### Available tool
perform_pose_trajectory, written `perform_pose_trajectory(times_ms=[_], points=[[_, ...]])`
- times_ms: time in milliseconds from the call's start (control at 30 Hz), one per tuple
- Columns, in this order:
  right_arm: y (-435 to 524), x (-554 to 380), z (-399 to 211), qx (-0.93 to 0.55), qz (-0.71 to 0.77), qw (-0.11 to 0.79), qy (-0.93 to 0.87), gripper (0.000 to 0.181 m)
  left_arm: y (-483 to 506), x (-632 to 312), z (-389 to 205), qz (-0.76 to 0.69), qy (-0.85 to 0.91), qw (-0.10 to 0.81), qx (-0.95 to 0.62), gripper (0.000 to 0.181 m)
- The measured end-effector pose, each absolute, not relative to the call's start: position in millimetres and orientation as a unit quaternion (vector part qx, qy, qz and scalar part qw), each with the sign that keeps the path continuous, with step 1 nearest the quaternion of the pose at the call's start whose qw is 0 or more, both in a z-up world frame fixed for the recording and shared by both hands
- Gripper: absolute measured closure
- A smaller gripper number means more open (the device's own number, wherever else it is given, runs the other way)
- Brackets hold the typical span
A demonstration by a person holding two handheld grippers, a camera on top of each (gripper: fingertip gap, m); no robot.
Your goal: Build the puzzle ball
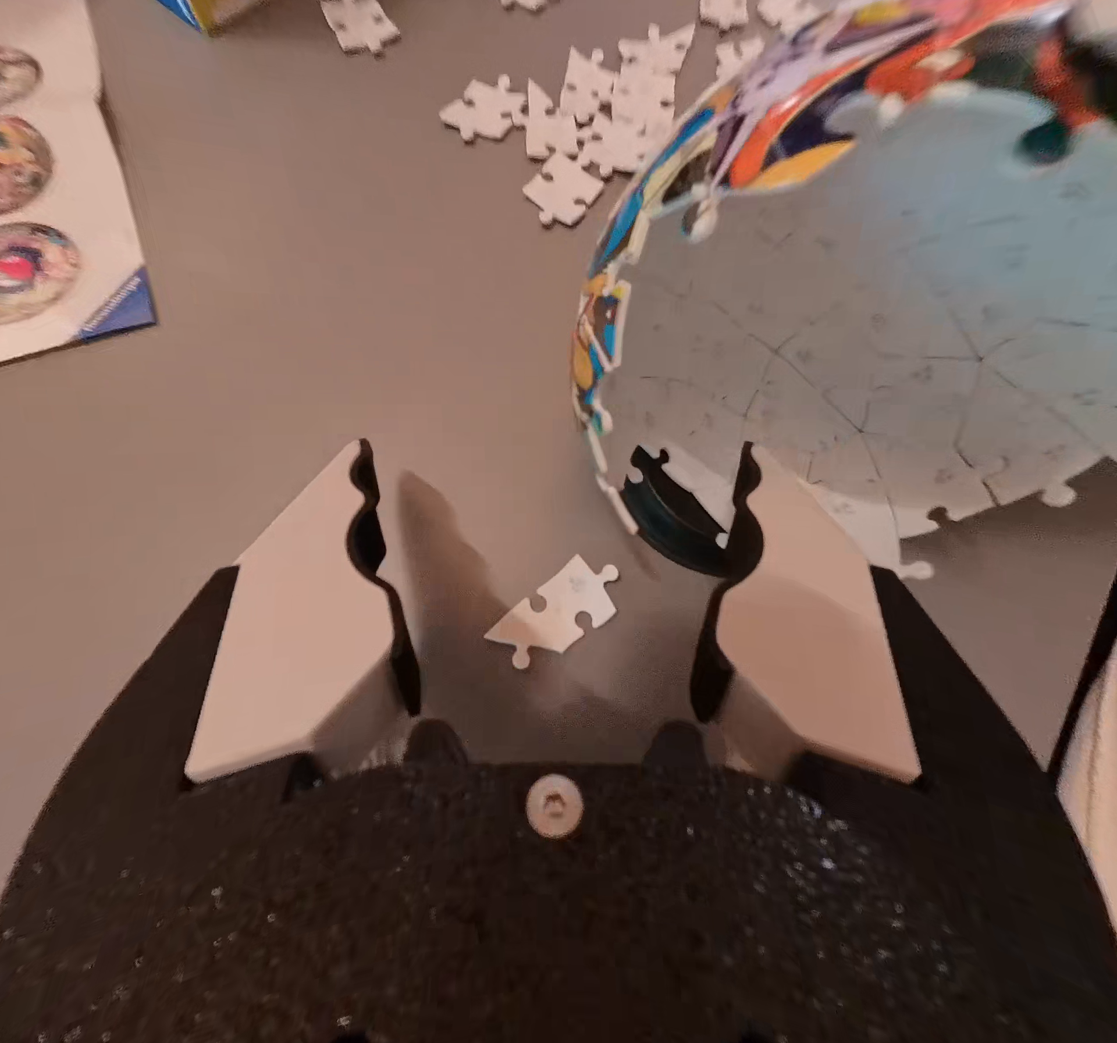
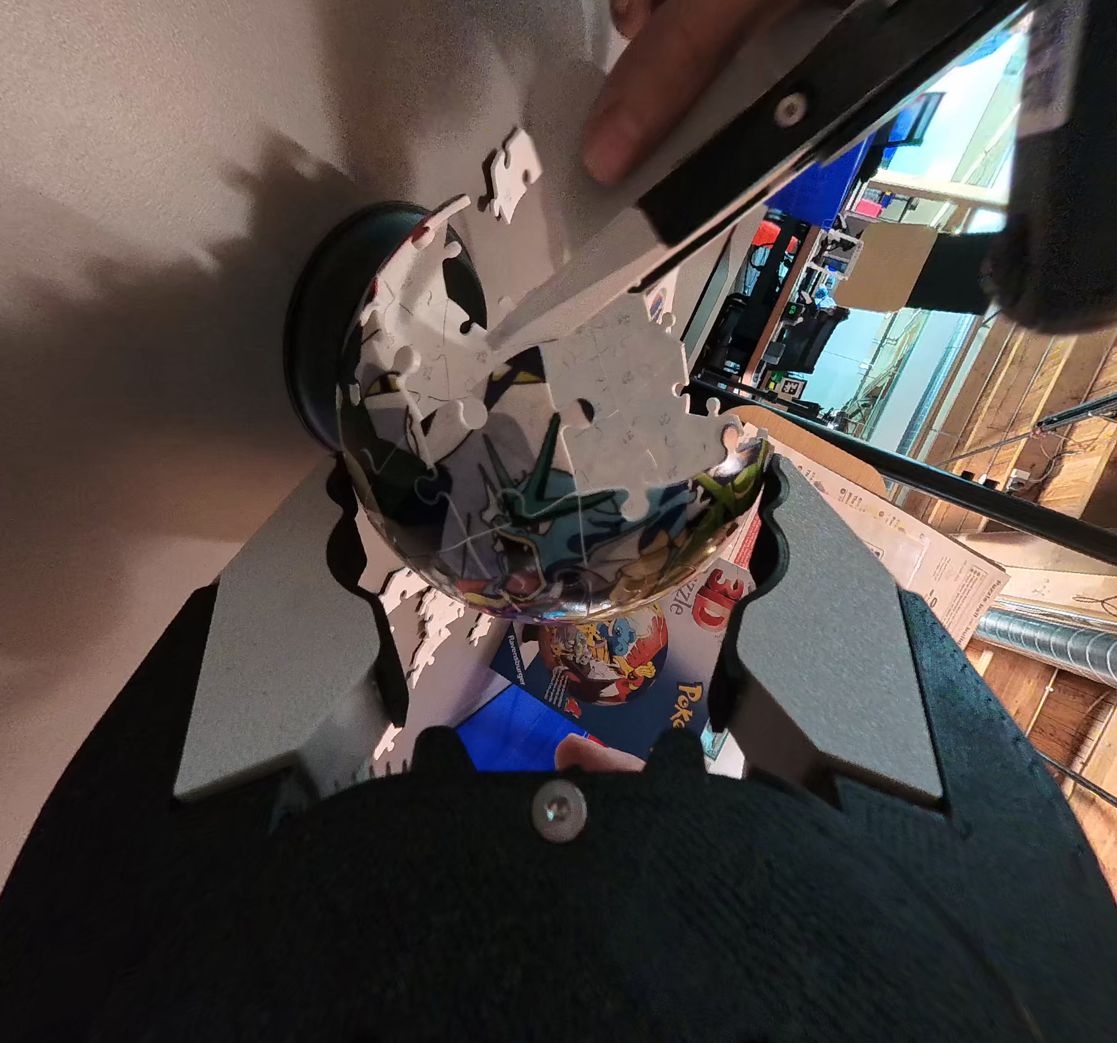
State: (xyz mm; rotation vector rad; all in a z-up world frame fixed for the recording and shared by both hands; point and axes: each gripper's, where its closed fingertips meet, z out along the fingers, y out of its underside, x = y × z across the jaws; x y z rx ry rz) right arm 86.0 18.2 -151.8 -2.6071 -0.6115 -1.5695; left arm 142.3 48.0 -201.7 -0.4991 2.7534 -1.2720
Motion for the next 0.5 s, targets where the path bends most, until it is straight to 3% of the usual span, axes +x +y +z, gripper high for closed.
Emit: perform_pose_trajectory(times_ms=[167, 300, 500], points=[[20, 86, -152, -0.841, -0.505, 0.033, -0.190, 0.051, 39, 150, -224, -0.369, 0.914, 0.049, -0.160, 0.067], [17, 86, -151, -0.846, -0.504, 0.061, -0.163, 0.050, 38, 157, -226, -0.360, 0.917, 0.060, -0.164, 0.055], [0, 76, -149, -0.886, -0.395, 0.241, -0.008, 0.050, 34, 166, -222, -0.361, 0.915, 0.102, -0.149, 0.045]])
